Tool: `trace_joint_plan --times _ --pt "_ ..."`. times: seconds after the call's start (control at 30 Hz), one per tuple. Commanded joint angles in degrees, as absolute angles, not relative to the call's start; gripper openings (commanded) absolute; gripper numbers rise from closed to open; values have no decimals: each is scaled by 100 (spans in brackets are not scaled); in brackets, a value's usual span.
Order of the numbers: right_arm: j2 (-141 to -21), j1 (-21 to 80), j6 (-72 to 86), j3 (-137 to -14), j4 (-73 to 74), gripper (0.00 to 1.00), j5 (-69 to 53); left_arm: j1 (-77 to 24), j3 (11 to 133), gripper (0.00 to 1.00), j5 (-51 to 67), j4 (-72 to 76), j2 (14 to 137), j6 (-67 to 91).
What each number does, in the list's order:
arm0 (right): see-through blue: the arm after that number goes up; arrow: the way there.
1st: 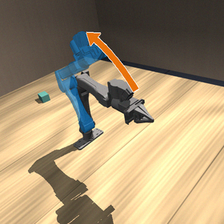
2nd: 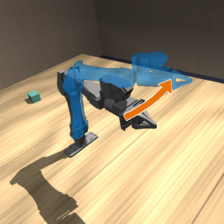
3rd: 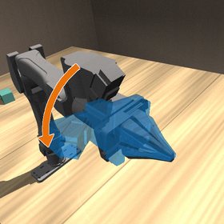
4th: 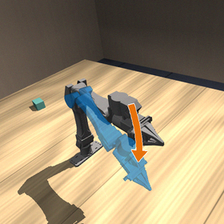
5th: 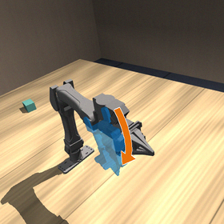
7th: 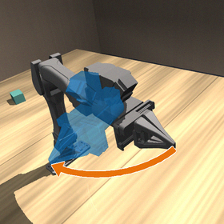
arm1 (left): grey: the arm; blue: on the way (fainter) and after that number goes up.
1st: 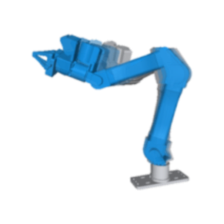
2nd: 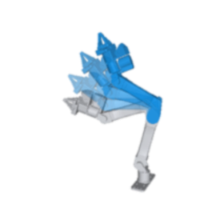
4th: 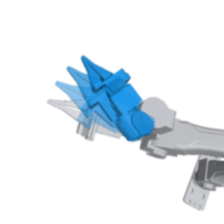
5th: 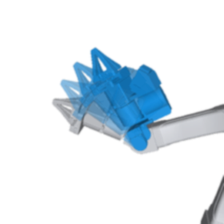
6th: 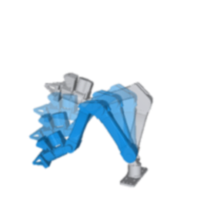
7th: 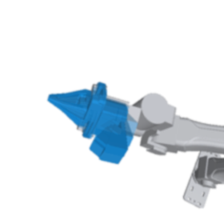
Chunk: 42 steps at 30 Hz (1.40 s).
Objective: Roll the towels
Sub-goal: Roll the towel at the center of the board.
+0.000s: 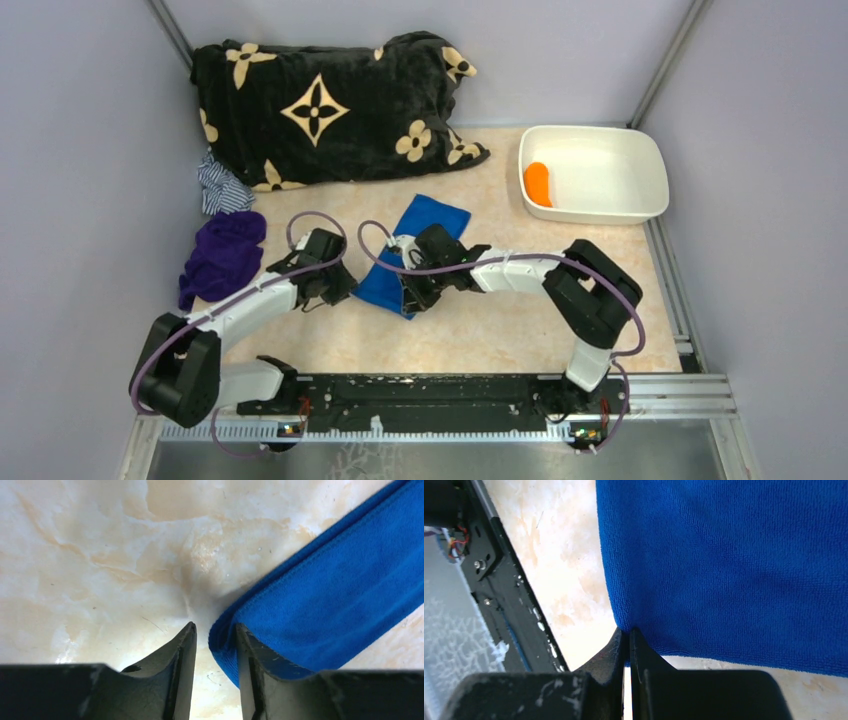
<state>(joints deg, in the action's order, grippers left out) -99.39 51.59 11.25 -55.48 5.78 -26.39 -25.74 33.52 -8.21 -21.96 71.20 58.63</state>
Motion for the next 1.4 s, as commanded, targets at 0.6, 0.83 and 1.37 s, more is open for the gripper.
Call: trace_joint_plan --times 0.6,0.83,1.37 --pt "-10853 3921 2267 -5573 -97 0 -5232 -2525 2810 67 -72 -2561 5383 4512" --pt "-11180 3727 2398 -5593 -49 0 -5248 -2521 2424 66 457 -2232 5143 4703" --pt "-11306 3726 2232 -5766 261 0 -5106 -2469 1885 64 1171 -135 5808 5175"
